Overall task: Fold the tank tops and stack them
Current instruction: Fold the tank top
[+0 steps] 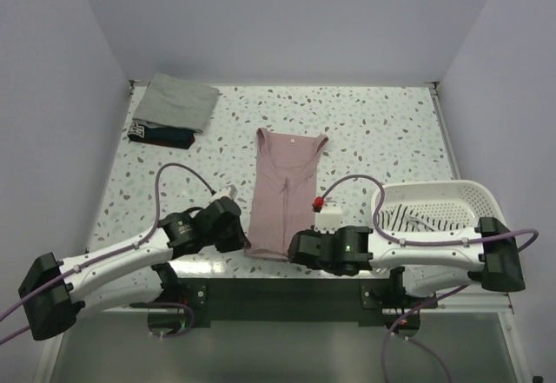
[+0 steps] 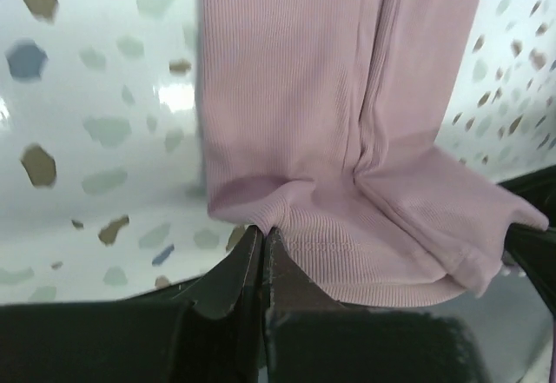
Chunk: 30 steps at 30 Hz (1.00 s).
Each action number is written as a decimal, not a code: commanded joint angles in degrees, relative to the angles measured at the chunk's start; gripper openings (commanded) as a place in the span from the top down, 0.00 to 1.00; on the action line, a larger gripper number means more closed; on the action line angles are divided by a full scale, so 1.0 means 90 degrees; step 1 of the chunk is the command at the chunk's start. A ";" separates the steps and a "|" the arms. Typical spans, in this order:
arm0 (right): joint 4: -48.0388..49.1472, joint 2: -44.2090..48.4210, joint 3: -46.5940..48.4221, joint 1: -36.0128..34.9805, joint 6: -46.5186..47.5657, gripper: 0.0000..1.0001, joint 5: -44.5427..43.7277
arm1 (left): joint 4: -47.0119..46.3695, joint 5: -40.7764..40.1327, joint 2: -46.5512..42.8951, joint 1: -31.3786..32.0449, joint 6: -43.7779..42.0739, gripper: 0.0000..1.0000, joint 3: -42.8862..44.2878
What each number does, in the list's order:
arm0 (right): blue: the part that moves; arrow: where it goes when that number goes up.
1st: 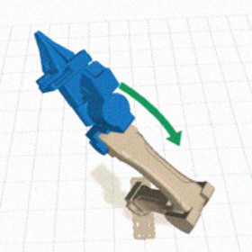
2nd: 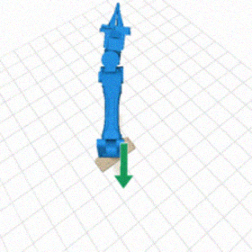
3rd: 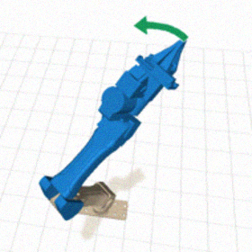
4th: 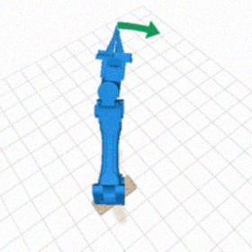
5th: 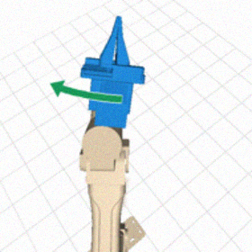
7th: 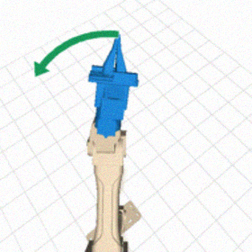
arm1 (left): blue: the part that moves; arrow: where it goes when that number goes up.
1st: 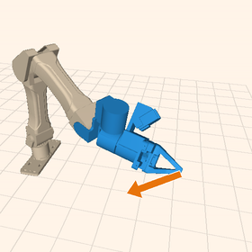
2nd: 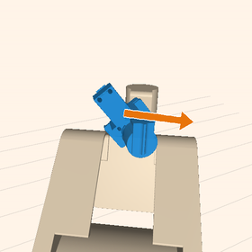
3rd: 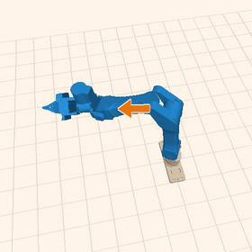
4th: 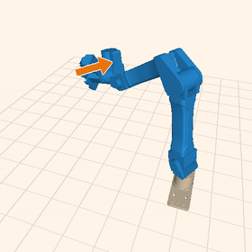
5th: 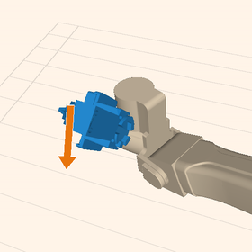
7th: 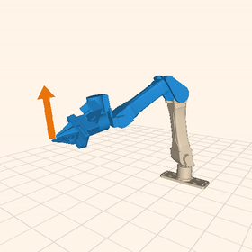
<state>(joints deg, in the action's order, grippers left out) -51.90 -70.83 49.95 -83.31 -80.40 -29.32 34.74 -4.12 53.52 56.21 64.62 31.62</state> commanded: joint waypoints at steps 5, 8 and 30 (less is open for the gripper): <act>0.0316 -0.0040 0.0426 0.0945 0.1227 1.00 -0.0639 | -0.0940 -0.0411 0.0722 -0.0776 -0.0978 1.00 0.0910; 0.0570 -0.0177 0.0533 0.1336 0.1637 1.00 -0.0716 | -0.1125 -0.0538 0.1113 -0.0951 -0.1193 1.00 0.1252; 0.1479 -0.1622 0.1988 0.2664 0.3542 1.00 -0.0570 | -0.1809 -0.0334 0.2559 -0.2133 -0.2023 1.00 0.2473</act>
<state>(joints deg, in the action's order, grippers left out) -40.45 -84.82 65.21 -60.77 -51.53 -33.50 21.80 -7.27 76.07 38.28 48.71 50.46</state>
